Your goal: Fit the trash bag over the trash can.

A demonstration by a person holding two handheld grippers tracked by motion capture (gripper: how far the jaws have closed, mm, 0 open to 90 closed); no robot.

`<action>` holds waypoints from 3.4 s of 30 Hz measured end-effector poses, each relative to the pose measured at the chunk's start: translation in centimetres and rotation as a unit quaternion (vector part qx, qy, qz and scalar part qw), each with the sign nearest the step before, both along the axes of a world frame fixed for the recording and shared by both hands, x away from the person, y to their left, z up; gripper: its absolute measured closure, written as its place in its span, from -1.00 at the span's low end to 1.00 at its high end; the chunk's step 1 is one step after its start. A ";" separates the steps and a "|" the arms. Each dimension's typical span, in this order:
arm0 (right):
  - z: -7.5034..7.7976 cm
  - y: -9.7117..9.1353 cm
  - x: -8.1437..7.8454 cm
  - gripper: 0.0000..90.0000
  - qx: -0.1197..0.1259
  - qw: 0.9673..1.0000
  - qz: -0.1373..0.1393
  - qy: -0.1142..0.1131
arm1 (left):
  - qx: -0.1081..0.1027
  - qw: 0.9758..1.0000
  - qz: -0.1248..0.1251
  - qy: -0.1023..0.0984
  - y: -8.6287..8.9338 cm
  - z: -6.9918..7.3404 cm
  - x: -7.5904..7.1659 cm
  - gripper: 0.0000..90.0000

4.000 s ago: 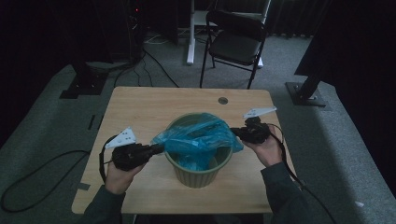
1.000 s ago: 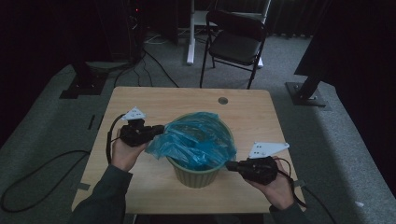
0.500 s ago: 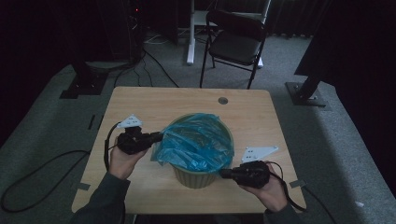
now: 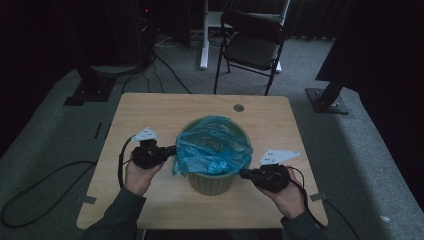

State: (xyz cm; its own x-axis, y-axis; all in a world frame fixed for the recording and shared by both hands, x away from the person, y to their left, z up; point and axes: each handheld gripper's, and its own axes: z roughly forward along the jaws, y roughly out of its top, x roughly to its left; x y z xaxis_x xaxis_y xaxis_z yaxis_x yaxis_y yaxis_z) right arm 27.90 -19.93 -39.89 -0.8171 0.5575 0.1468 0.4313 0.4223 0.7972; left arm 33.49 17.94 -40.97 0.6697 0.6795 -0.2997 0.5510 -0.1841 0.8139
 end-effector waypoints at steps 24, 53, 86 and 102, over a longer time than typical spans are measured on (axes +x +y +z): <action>-1.1 1.0 -0.3 1.00 -0.034 0.998 0.046 0.006 | 0.014 1.000 -0.002 0.009 0.7 -1.5 -2.2 0.99; -2.8 1.9 0.5 1.00 -0.124 0.992 0.008 0.006 | 0.052 0.998 0.020 0.004 0.4 -3.4 -3.7 0.90; 3.1 -4.4 1.8 0.46 0.007 0.997 -0.054 -0.062 | -0.039 0.998 0.035 -0.033 5.2 0.0 -2.8 0.13; 3.8 -1.8 6.1 0.43 0.036 0.996 -0.055 -0.052 | -0.056 0.997 0.013 -0.057 6.1 0.9 -3.4 0.00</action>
State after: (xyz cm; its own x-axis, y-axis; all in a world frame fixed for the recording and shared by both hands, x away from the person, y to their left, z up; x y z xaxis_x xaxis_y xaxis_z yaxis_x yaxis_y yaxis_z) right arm 34.00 -21.75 -36.12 -0.7640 0.6361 0.1078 0.3860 0.3168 0.8664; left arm 30.04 24.01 -40.02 0.6866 0.6636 -0.2970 0.4566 -0.0757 0.8864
